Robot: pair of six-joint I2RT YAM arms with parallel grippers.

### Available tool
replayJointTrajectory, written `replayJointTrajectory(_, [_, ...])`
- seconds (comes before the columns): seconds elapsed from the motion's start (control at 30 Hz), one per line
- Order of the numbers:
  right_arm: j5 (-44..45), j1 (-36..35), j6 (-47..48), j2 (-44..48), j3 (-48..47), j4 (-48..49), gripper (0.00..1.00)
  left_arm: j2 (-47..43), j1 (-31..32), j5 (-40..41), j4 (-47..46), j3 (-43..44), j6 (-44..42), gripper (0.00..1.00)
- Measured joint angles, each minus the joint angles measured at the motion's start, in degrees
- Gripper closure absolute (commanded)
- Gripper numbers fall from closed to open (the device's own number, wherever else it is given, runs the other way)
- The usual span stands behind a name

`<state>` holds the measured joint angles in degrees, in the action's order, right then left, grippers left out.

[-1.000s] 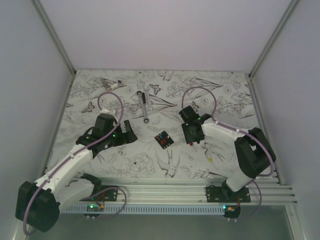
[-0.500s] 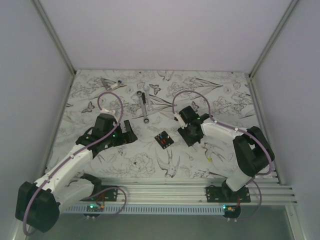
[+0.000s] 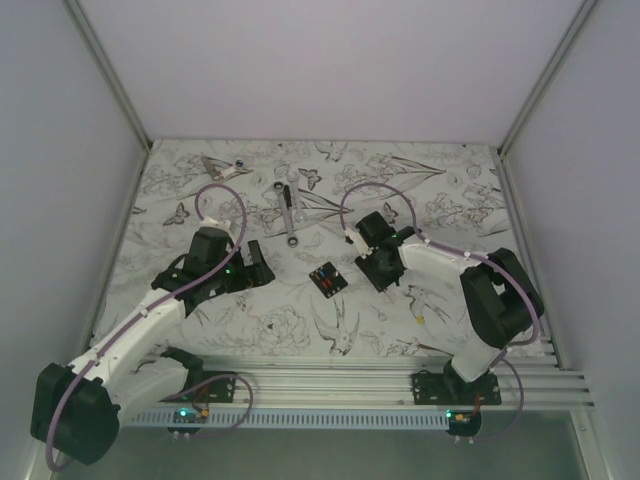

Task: Snap on the fuse box
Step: Pick up the fuse from the center of the board.

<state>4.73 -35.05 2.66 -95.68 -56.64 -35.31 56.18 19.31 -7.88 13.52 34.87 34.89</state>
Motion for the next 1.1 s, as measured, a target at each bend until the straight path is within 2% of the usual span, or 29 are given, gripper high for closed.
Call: replayJointTrajectory(1.1, [-0.33,0.37,-0.85,-2.62,-1.46,-0.02,0.73,0.0,0.0,-0.04,0.0,0.0,0.0,0.0])
